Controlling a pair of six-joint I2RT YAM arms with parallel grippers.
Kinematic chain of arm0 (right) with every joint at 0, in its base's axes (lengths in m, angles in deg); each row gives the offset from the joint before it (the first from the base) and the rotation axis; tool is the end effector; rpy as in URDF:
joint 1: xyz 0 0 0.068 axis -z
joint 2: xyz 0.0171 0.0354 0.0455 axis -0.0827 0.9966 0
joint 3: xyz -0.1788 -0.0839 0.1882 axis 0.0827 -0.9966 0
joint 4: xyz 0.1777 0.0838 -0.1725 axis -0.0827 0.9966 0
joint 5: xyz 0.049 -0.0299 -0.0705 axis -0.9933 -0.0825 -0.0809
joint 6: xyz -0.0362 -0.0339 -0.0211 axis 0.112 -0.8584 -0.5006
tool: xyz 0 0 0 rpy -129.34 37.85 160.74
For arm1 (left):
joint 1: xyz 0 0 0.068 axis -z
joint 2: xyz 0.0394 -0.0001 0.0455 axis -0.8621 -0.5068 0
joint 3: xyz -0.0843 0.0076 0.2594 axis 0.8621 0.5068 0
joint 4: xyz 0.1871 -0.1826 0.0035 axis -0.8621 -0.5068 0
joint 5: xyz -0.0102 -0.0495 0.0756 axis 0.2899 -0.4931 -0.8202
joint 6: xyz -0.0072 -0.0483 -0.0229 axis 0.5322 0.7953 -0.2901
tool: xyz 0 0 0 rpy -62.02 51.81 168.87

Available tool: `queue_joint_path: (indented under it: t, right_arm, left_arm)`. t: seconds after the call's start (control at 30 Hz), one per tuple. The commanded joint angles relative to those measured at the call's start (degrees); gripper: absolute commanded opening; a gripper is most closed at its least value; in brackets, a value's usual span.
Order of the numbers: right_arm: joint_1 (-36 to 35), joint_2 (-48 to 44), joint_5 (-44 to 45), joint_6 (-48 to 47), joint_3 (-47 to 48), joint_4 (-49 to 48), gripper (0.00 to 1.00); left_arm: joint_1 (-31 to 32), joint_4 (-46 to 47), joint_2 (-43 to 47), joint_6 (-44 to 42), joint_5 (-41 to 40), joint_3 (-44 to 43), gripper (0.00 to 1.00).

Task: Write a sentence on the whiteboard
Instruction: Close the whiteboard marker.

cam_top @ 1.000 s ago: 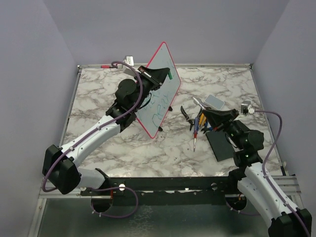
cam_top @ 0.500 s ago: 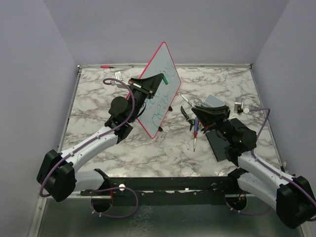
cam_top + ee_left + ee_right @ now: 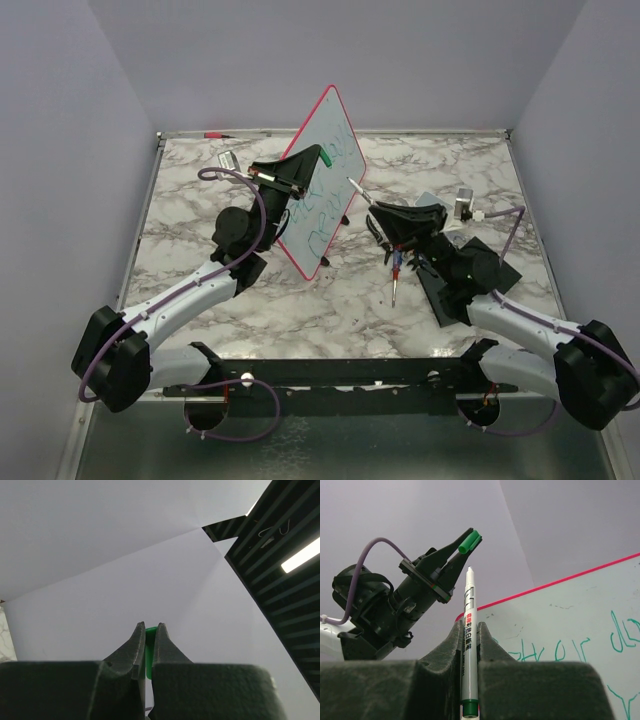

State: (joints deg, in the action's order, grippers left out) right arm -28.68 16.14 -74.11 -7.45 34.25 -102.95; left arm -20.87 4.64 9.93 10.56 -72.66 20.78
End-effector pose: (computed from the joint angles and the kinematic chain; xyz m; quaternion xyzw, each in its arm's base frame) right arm 0.1713 0.1236 0.3024 -0.1148 0.4517 0.5268 0.7108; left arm 0.2162 -0.1628 0.3687 -0.2566 0.4477 -0.6896 0.5081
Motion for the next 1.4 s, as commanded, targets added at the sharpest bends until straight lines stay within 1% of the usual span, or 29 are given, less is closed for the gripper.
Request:
queue_joint_path:
  t: [0.0,0.17,0.47,0.93,1.37]
  right_arm:
    - [-2.35,1.6,3.27,-3.29,2.93,-2.72,0.01]
    - [-4.22,2.86,4.07,-4.4,4.11,-2.65,0.01]
    - [-5.4,4.95,4.77,-5.32,6.11,-2.11,0.01]
    - [-5.61,7.13,4.53,-6.1,8.1,-2.58,0.01]
    - [-5.69,7.24,5.31,-6.71,8.4,-2.55,0.01]
  left_arm:
    - [-0.11,2.75,0.95,0.62,-1.03,0.84,0.0]
    - [-0.15,3.03,0.73,0.55,-0.91,0.77,0.0]
    - [-0.16,3.81,0.11,1.07,-0.33,0.84,0.0]
    - [-0.15,4.95,-1.22,2.01,0.61,1.02,0.0]
    - [-0.1,5.54,-2.22,1.89,0.73,1.29,0.0]
